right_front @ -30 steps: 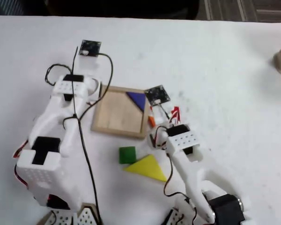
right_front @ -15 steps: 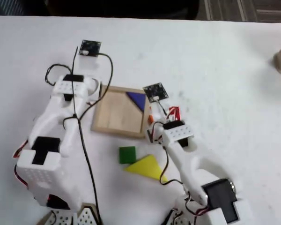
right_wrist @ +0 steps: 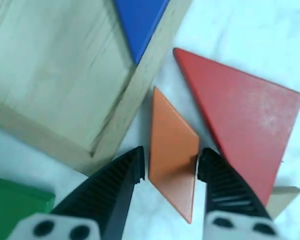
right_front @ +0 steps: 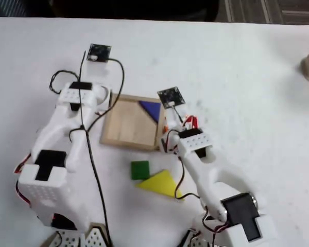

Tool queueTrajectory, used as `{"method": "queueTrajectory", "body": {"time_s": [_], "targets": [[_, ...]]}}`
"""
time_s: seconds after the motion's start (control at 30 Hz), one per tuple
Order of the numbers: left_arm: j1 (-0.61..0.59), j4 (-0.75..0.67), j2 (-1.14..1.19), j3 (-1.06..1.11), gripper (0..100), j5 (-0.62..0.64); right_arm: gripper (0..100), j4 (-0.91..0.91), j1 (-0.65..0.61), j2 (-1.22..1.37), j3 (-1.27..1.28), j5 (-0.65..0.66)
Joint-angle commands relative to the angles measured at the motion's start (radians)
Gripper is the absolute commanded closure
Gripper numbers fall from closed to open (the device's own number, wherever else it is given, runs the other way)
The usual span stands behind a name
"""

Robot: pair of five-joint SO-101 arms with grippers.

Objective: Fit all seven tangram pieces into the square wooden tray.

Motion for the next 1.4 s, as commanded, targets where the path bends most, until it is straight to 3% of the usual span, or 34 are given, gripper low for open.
{"method": "queueTrajectory", "body": {"time_s": [0.0, 0.43, 0.63, 1.1, 1.37], "targets": [[-0.008, -0.023, -0.062, -0.002, 98, -0.009, 82.2, -0.044, 0.012, -0.005, -0.046, -0.006], [-0.012, -0.02, -0.062, 0.0, 98, -0.009, 82.4, 0.013, 0.012, 0.096, -0.129, -0.003], [-0.013, -0.02, -0.062, 0.0, 98, -0.009, 98.5, 0.022, 0.038, 0.099, -0.135, -0.003], [-0.044, -0.026, -0.062, -0.003, 98, -0.008, 98.1, 0.177, 0.056, -0.143, -0.137, -0.011], [-0.11, -0.063, -0.064, -0.008, 98, -0.002, 97.9, 0.171, -0.137, -0.111, -0.264, -0.012]]}}
